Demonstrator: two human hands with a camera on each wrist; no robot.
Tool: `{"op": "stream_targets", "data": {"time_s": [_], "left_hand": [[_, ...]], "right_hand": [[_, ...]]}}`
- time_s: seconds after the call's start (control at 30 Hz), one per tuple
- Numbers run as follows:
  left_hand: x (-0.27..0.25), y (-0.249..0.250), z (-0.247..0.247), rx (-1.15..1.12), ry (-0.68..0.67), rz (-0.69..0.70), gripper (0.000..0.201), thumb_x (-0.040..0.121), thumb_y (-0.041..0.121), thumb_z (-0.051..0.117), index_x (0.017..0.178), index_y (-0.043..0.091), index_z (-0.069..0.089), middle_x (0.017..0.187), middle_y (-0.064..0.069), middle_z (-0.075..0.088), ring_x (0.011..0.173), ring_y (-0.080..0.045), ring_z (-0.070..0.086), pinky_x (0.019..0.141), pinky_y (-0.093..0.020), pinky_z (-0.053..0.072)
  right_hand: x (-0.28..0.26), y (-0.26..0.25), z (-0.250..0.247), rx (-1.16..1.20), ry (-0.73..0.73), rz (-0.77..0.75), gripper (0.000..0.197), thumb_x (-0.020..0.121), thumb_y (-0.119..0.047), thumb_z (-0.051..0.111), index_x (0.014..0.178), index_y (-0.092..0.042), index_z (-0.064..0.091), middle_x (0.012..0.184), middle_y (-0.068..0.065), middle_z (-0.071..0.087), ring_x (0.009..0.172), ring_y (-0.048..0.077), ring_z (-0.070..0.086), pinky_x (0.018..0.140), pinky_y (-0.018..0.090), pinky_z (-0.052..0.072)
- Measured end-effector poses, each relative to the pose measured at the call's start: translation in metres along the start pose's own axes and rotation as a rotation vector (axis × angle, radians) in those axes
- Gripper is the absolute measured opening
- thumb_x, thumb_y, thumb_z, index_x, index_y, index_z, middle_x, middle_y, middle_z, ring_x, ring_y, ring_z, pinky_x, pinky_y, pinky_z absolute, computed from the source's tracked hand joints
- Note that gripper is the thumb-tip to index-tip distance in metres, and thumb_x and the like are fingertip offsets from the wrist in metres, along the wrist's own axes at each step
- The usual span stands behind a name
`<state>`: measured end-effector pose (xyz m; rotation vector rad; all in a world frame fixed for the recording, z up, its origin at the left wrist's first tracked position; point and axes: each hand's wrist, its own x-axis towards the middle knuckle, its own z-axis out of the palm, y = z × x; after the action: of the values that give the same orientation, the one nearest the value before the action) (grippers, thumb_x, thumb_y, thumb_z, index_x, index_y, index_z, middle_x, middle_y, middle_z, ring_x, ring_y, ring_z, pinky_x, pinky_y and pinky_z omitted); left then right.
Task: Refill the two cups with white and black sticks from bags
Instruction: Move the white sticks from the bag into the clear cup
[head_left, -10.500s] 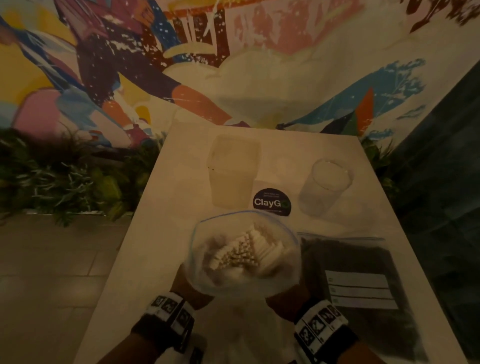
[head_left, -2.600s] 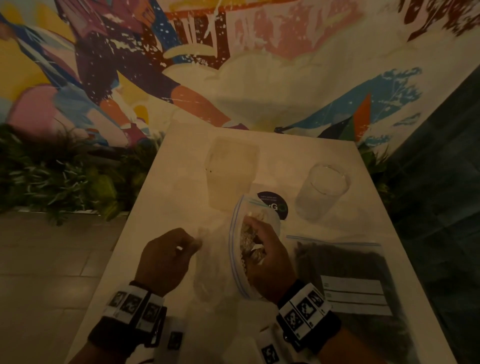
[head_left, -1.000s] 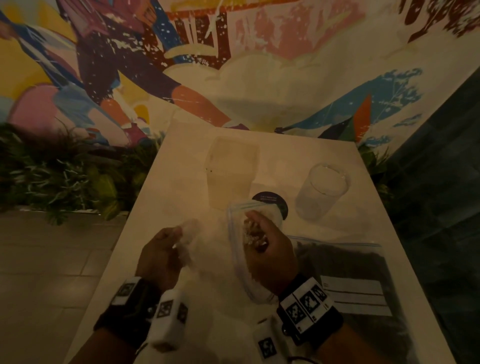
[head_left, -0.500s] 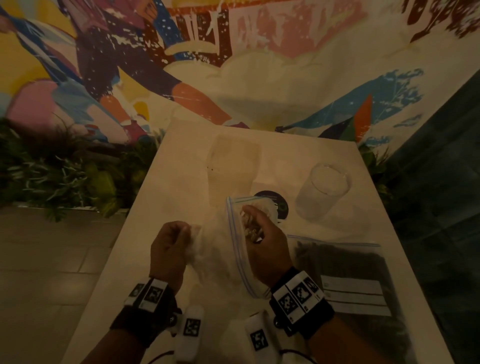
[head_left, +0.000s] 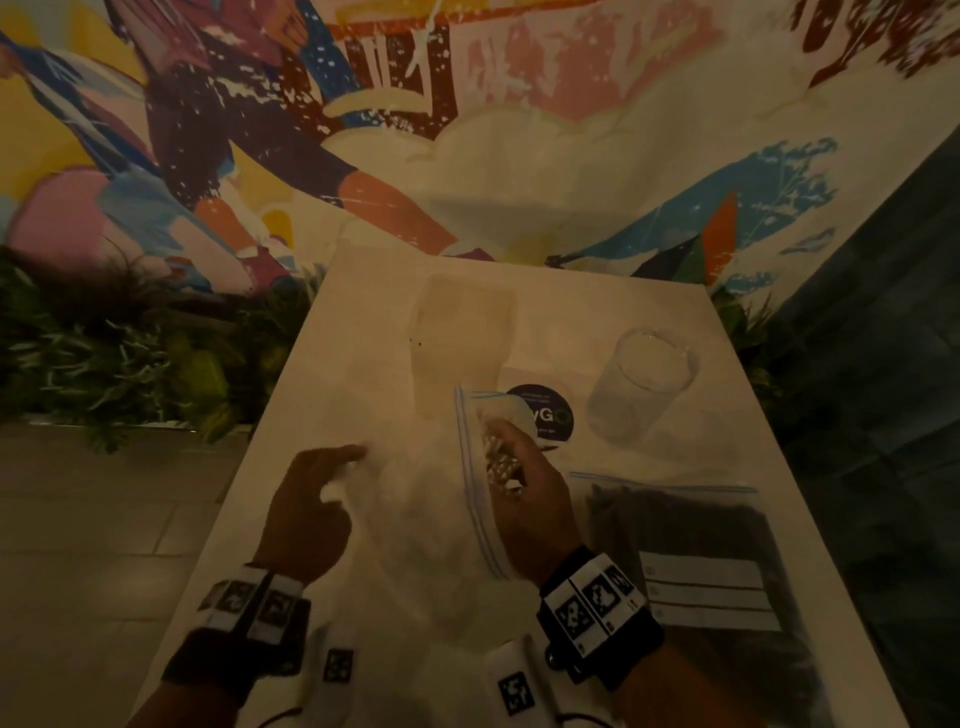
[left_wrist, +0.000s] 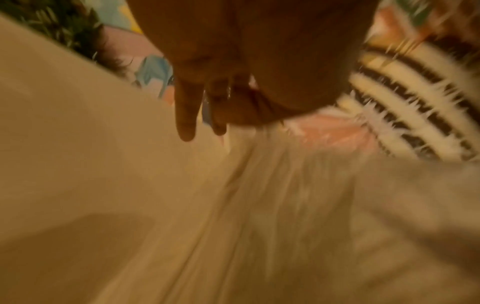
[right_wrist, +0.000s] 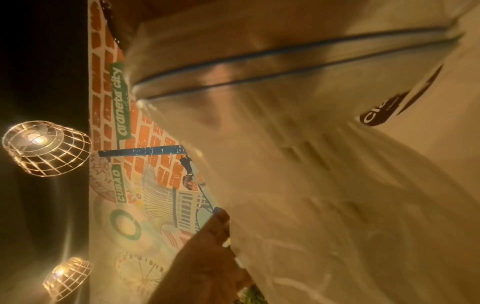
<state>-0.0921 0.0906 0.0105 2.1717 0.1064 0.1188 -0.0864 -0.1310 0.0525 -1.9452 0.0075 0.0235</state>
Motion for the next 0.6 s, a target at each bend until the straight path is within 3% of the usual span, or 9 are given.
{"op": "stream_targets", "data": {"time_s": [0.07,0.1,0.17,0.27,0.37,0.43,0.5,0.57,0.6], "left_hand": [[0.002,0.016,-0.017,-0.191,-0.245,-0.03,0.096,0.064,-0.016,0.066,0.123,0.054,0.036,0.127,0.02,0.043,0.121,-0.014,0.045,0.098,-0.041,0.044],[0.005,0.024,-0.022,-0.207,-0.348,-0.056,0.108,0.06,-0.005,0.079,0.13,0.057,0.025,0.128,0.019,0.043,0.12,-0.012,0.046,0.099,-0.041,0.043],[0.008,0.042,-0.026,0.019,-0.446,-0.043,0.13,0.04,0.035,0.093,0.138,0.055,0.009,0.121,0.016,0.043,0.111,-0.008,0.047,0.095,-0.036,0.044],[0.011,0.057,-0.02,0.419,-0.559,-0.005,0.139,0.014,0.082,0.07,0.139,0.045,0.023,0.12,0.015,0.033,0.114,-0.009,0.038,0.099,-0.036,0.042],[0.006,0.053,-0.003,0.35,-0.596,0.112,0.138,0.017,0.099,0.044,0.138,0.037,0.028,0.145,0.004,0.029,0.134,-0.017,0.031,0.112,-0.033,0.03],[-0.002,0.053,0.003,0.265,-0.614,0.059,0.148,0.019,0.101,0.035,0.14,0.015,0.037,0.145,-0.008,0.04,0.134,-0.024,0.038,0.11,-0.023,0.025],[-0.016,0.052,0.008,0.006,-0.478,-0.046,0.143,0.029,0.092,0.047,0.122,-0.017,0.05,0.127,-0.025,0.057,0.124,-0.04,0.048,0.111,-0.036,0.03],[-0.021,0.05,0.013,-0.126,-0.233,-0.011,0.098,0.062,0.073,0.06,0.087,-0.022,0.065,0.1,-0.052,0.052,0.109,-0.063,0.047,0.109,-0.053,0.027],[-0.026,0.049,0.011,-0.1,-0.159,0.024,0.057,0.078,0.052,0.064,0.088,-0.003,0.074,0.095,-0.059,0.046,0.106,-0.063,0.05,0.107,-0.048,0.027]], "right_hand": [[0.002,0.002,0.002,0.008,-0.017,-0.008,0.048,0.089,-0.011,0.06,0.127,-0.038,0.047,0.131,-0.013,0.051,0.12,0.002,0.047,0.102,0.017,0.041],[0.002,0.002,0.004,0.005,-0.029,-0.007,0.046,0.089,-0.012,0.059,0.129,-0.034,0.049,0.133,-0.009,0.053,0.123,0.006,0.047,0.106,0.028,0.041],[0.0,-0.001,0.01,0.011,-0.076,-0.019,0.045,0.089,-0.02,0.058,0.133,-0.026,0.049,0.132,-0.004,0.056,0.123,0.011,0.05,0.105,0.035,0.043],[-0.005,-0.011,0.02,0.005,-0.13,-0.165,0.045,0.084,-0.024,0.061,0.128,-0.021,0.054,0.123,-0.002,0.061,0.113,0.011,0.057,0.097,0.031,0.049],[-0.01,-0.02,0.03,-0.003,-0.174,-0.269,0.022,0.084,-0.014,0.06,0.106,-0.013,0.064,0.097,0.01,0.067,0.087,0.017,0.062,0.081,0.037,0.053],[-0.013,-0.025,0.031,-0.008,-0.168,-0.309,0.016,0.086,-0.014,0.06,0.101,-0.012,0.065,0.093,0.01,0.068,0.086,0.018,0.063,0.078,0.041,0.052],[-0.015,-0.036,0.023,-0.003,-0.163,-0.394,0.021,0.085,-0.022,0.059,0.106,-0.02,0.064,0.099,0.007,0.07,0.092,0.019,0.065,0.077,0.041,0.052],[-0.016,-0.048,0.01,-0.028,-0.222,-0.446,0.043,0.081,-0.015,0.06,0.122,-0.027,0.06,0.118,0.001,0.066,0.106,0.017,0.063,0.087,0.038,0.052],[-0.016,-0.053,0.001,-0.049,-0.25,-0.476,0.051,0.08,-0.012,0.059,0.128,-0.027,0.056,0.126,-0.002,0.062,0.113,0.014,0.06,0.093,0.034,0.05]]}}
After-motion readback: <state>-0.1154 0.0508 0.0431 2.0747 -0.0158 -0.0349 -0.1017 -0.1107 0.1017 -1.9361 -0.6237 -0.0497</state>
